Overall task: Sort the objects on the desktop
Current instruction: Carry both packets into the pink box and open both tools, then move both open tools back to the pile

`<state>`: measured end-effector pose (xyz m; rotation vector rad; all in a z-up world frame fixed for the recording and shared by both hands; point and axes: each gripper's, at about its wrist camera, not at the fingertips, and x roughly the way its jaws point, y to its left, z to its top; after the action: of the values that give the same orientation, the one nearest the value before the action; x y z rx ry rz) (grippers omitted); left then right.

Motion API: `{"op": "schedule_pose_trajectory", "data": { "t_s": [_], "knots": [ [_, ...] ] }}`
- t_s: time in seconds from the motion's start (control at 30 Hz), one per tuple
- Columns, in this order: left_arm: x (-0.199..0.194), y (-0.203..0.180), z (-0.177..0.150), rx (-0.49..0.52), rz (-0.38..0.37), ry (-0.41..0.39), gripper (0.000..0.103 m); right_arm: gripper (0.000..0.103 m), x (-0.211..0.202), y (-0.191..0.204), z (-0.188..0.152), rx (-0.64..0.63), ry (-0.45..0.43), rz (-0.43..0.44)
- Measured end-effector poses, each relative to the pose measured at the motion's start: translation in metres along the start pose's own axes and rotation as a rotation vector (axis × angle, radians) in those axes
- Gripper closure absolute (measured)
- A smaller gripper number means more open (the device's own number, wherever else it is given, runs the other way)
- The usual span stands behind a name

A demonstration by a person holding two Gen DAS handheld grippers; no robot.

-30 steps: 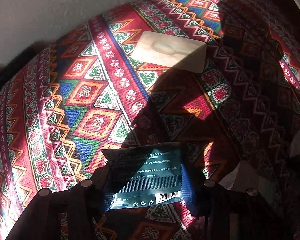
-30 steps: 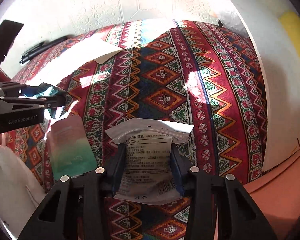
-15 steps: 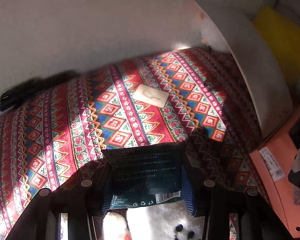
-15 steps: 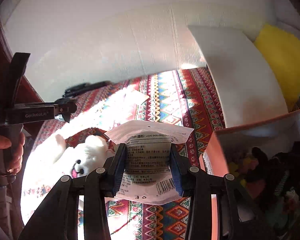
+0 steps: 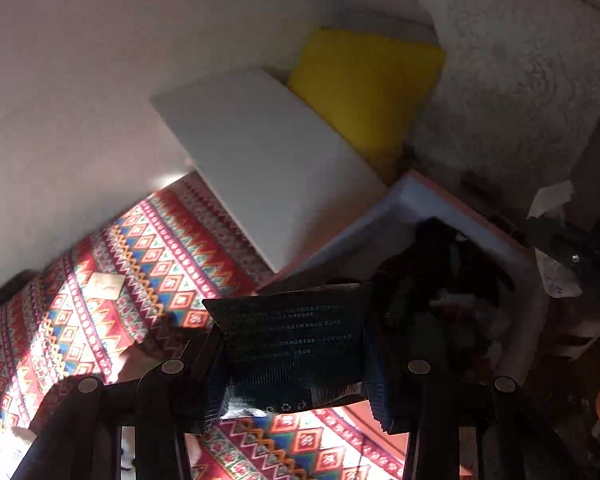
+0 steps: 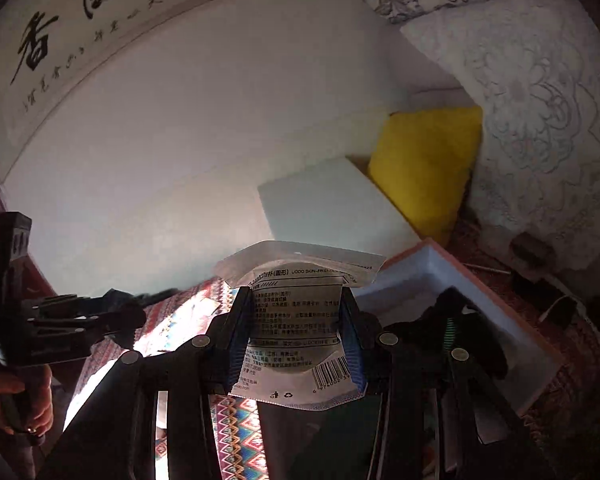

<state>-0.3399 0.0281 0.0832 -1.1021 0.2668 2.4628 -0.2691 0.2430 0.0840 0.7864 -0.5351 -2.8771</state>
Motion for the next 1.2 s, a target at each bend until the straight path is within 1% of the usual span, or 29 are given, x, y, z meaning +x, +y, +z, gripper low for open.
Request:
{"op": "schedule_pose_trajectory", "data": {
  "t_s": [0.07,0.17,0.2,0.23,0.27,0.3,0.33,0.37,0.4,0.43,0.7,0.83,0.93,1.0,1.07,1.2],
  "knots": [
    [0.014,-0.027,0.005,0.024,-0.027,0.005,0.055,0.059,-0.001,-0.025,-0.001,0.028,0.021,-0.026],
    [0.035,-0.049,0.011,0.001,-0.064,0.031,0.054,0.059,0.003,-0.051,-0.004,0.044,0.060,-0.056],
    [0.042,-0.055,0.012,-0.009,-0.074,0.042,0.054,0.057,0.004,-0.058,-0.002,0.034,0.080,-0.065],
    [0.050,-0.059,0.013,-0.019,-0.080,0.055,0.052,0.054,0.007,-0.060,-0.003,0.017,0.097,-0.079],
    [0.058,-0.061,0.013,-0.032,-0.083,0.068,0.048,0.051,0.008,-0.061,-0.004,0.001,0.106,-0.100],
    [0.065,-0.064,0.013,-0.047,-0.085,0.081,0.041,0.042,0.009,-0.062,-0.004,-0.014,0.115,-0.120],
    [0.069,-0.067,0.012,-0.056,-0.084,0.086,0.021,0.028,0.009,-0.063,-0.004,-0.023,0.105,-0.137],
    [0.073,-0.070,0.011,-0.059,-0.079,0.082,0.009,0.022,0.009,-0.063,-0.004,-0.032,0.095,-0.153],
    [0.076,-0.073,0.010,-0.061,-0.074,0.079,0.007,0.015,0.008,-0.064,-0.005,-0.041,0.085,-0.168],
    [0.079,-0.075,0.009,-0.063,-0.070,0.076,0.007,0.013,0.007,-0.065,-0.004,-0.042,0.080,-0.170],
    [0.084,-0.071,0.006,-0.089,-0.053,0.079,0.007,0.012,0.010,-0.063,-0.005,-0.056,0.081,-0.173],
    [0.075,-0.054,0.002,-0.110,-0.028,0.073,0.007,0.012,0.013,-0.054,-0.001,-0.066,0.079,-0.164],
    [0.061,-0.029,-0.004,-0.137,0.014,0.062,0.007,0.012,0.016,-0.041,-0.003,-0.076,0.079,-0.145],
    [0.050,-0.004,-0.011,-0.162,0.057,0.054,0.007,0.012,0.020,-0.032,-0.004,-0.082,0.081,-0.124],
    [0.038,0.023,-0.019,-0.190,0.104,0.048,0.007,0.012,0.025,-0.016,-0.007,-0.095,0.091,-0.084],
    [0.015,0.087,-0.045,-0.256,0.217,0.036,0.007,0.012,0.043,0.030,-0.018,-0.161,0.135,0.010]
  ]
}}
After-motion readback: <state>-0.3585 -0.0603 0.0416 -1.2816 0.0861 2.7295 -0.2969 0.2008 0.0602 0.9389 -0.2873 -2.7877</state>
